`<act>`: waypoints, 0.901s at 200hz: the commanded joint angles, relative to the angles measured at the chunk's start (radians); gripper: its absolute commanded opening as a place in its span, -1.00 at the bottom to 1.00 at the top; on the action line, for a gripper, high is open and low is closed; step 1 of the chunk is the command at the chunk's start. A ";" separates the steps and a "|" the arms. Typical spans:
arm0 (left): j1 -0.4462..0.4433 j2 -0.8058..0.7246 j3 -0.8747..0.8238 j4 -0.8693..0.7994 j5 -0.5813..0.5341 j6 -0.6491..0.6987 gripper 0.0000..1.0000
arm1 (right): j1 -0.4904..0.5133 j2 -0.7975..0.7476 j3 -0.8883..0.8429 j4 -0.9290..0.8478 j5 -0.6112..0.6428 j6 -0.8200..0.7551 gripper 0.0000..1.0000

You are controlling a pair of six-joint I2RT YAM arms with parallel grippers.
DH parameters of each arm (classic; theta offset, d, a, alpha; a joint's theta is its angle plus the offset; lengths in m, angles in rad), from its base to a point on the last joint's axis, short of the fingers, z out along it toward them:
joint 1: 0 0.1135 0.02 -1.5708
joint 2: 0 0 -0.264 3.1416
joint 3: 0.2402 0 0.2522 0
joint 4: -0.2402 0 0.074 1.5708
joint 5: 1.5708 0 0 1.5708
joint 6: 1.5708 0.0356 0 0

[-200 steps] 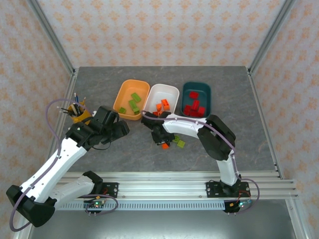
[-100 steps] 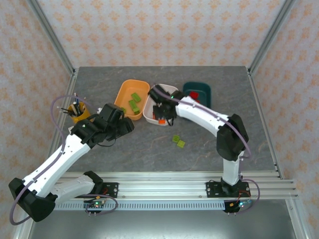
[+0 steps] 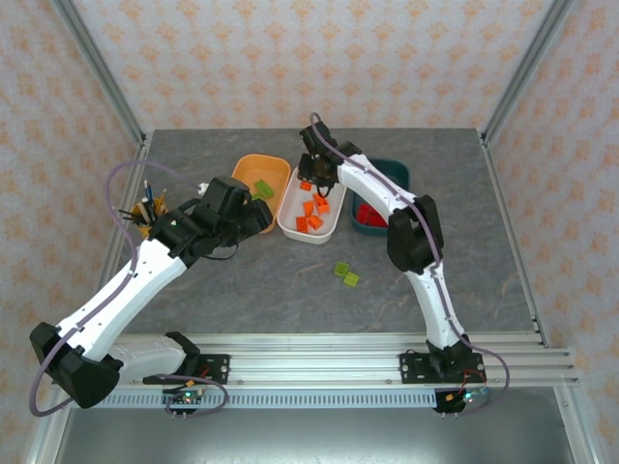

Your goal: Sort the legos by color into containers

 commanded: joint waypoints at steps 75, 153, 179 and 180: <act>-0.006 -0.042 0.005 -0.039 -0.034 0.013 0.42 | -0.030 0.166 0.169 -0.015 -0.050 0.150 -0.02; -0.046 0.032 0.002 -0.044 0.042 -0.031 0.43 | -0.009 -0.315 -0.153 0.032 0.050 -0.004 0.14; -0.114 0.134 0.029 -0.029 0.084 -0.074 0.43 | 0.010 -0.596 -0.446 0.031 0.086 -0.071 0.18; -0.117 0.140 0.031 -0.029 0.085 -0.076 0.43 | 0.011 -0.606 -0.457 0.030 0.086 -0.073 0.18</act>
